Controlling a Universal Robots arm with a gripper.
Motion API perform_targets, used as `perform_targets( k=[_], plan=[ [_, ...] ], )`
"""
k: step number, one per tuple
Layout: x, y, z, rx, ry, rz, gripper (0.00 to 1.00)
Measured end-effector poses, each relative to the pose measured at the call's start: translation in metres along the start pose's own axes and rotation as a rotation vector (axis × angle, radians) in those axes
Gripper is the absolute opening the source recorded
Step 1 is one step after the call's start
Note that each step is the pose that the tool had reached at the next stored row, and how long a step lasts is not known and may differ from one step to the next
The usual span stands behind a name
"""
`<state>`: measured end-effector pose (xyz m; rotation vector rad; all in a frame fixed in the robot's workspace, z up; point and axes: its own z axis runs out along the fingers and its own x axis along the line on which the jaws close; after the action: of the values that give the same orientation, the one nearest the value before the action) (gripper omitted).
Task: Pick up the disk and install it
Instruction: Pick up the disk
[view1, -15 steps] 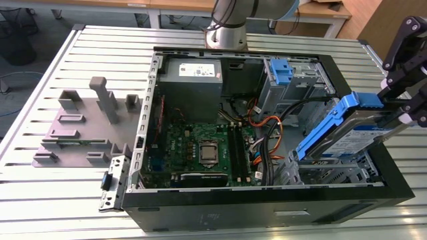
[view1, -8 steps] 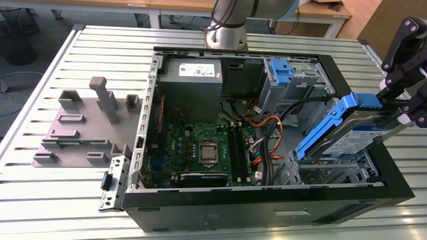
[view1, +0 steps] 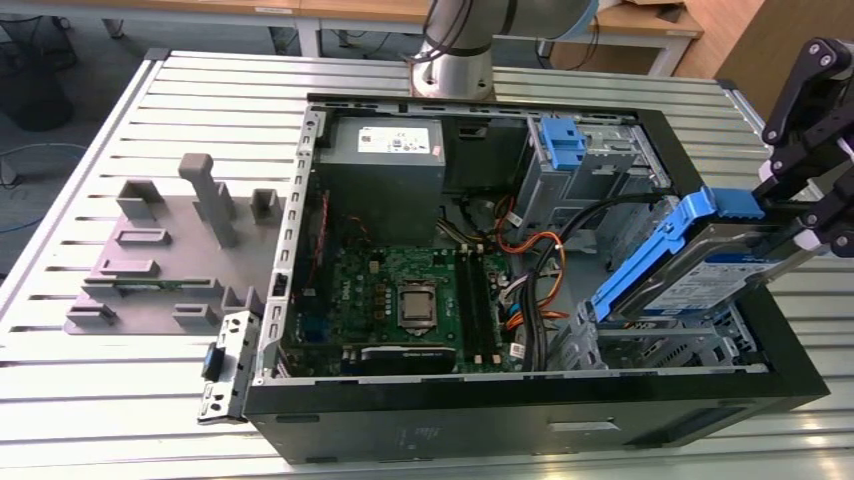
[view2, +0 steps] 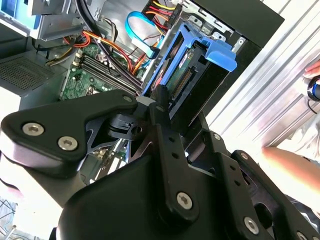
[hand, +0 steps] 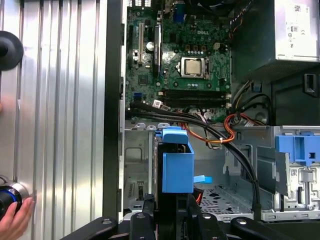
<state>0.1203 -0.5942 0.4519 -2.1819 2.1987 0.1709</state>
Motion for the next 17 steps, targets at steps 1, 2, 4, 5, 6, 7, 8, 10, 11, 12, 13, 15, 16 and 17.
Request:
perform_targets(
  k=[1, 2, 4, 5, 6, 7, 8, 10, 11, 12, 13, 15, 16, 17],
  plan=[
    [0.0001, 0.0, 0.0006, 0.0, -0.0002, 0.0, 0.35],
    [0.0002, -0.0001, 0.0014, 0.0, -0.0001, 0.0, 0.35],
    [0.0003, -0.0002, 0.0032, 0.0, 0.0, 0.0, 0.35],
    [0.0004, -0.0003, 0.0041, 0.0, 0.0003, 0.0, 0.35],
    [0.0005, -0.0003, 0.0051, 0.0, 0.0003, 0.0, 0.35],
    [0.0007, -0.0004, 0.0062, 0.0, 0.0004, 0.0, 0.35],
    [0.0008, -0.0004, 0.0074, 0.0, 0.0005, 0.0, 0.35],
    [0.0011, -0.0006, 0.0102, 0.0, 0.0006, 0.0, 0.35],
    [0.0013, -0.0006, 0.0119, 0.0, 0.0007, 0.0, 0.35],
    [0.0015, -0.0007, 0.0138, 0.0, 0.0007, 0.0, 0.35],
    [0.0017, -0.0008, 0.0157, 0.0, 0.0007, 0.0, 0.35],
    [0.002, -0.001, 0.0189, 0.0, 0.0005, 0.0, 0.35],
    [0.0021, -0.001, 0.0193, 0.0, 0.0006, 0.0, 0.35],
    [0.0021, -0.001, 0.0193, 0.0, 0.0007, 0.0, 0.35]
  ],
)
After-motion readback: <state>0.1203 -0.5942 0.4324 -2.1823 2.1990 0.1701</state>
